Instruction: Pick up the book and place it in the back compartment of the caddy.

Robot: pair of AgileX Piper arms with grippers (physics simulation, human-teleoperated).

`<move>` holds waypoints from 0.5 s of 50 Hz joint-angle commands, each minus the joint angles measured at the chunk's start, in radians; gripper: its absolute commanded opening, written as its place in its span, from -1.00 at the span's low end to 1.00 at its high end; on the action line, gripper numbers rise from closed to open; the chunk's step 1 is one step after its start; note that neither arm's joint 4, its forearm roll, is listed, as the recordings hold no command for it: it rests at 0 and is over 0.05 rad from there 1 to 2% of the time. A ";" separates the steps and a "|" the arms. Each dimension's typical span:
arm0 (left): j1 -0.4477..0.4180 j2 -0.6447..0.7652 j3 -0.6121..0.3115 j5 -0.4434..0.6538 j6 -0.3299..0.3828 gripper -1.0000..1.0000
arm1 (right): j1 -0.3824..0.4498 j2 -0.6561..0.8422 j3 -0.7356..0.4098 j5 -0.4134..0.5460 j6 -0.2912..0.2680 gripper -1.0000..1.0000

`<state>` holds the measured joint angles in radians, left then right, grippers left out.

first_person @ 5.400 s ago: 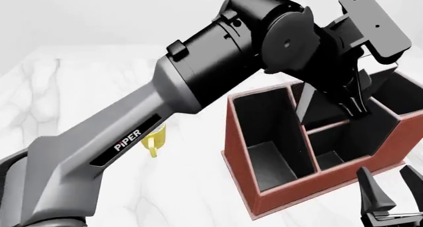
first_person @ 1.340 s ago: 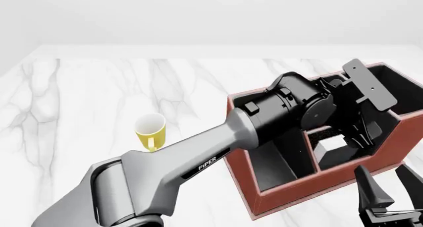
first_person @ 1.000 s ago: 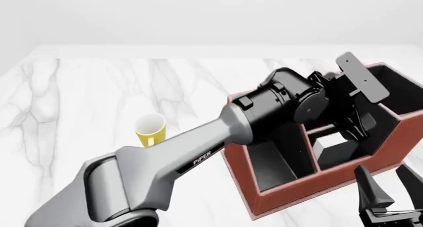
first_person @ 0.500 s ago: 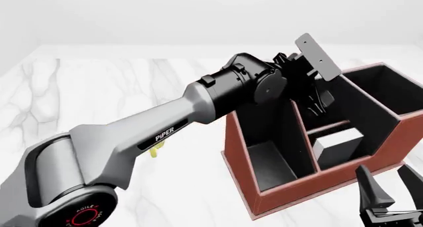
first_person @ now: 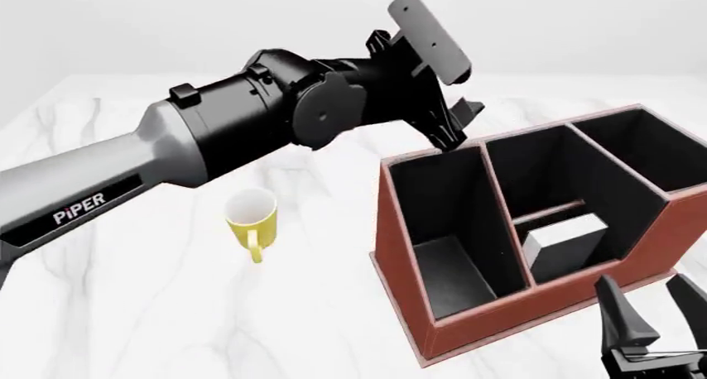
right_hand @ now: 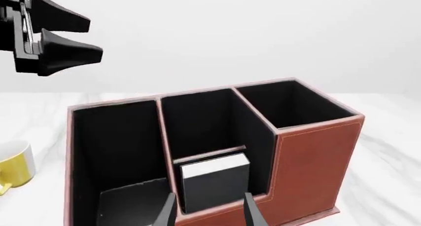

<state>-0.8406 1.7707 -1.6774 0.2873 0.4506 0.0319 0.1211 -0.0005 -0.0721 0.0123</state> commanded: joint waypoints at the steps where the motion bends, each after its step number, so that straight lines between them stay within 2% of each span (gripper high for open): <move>1: 0.028 -0.158 0.204 -0.105 0.030 1.00 | -0.010 0.032 0.000 -0.029 -0.027 1.00; 12: 0.045 -0.240 0.321 -0.151 0.017 1.00 | -0.006 0.066 -0.011 -0.088 -0.048 1.00; 15: 0.052 -0.262 0.359 -0.170 0.011 1.00 | -0.003 0.119 -0.039 -0.109 -0.041 1.00; 20: 0.061 -0.288 0.417 -0.198 0.005 1.00 | 0.004 0.083 -0.165 -0.017 -0.051 1.00; 25: 0.069 -0.302 0.449 -0.214 -0.003 1.00 | 0.013 0.032 -0.375 0.133 -0.035 1.00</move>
<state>-0.7883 1.5199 -1.3220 0.1185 0.4578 0.0342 0.1865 -0.1477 -0.0774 -0.0278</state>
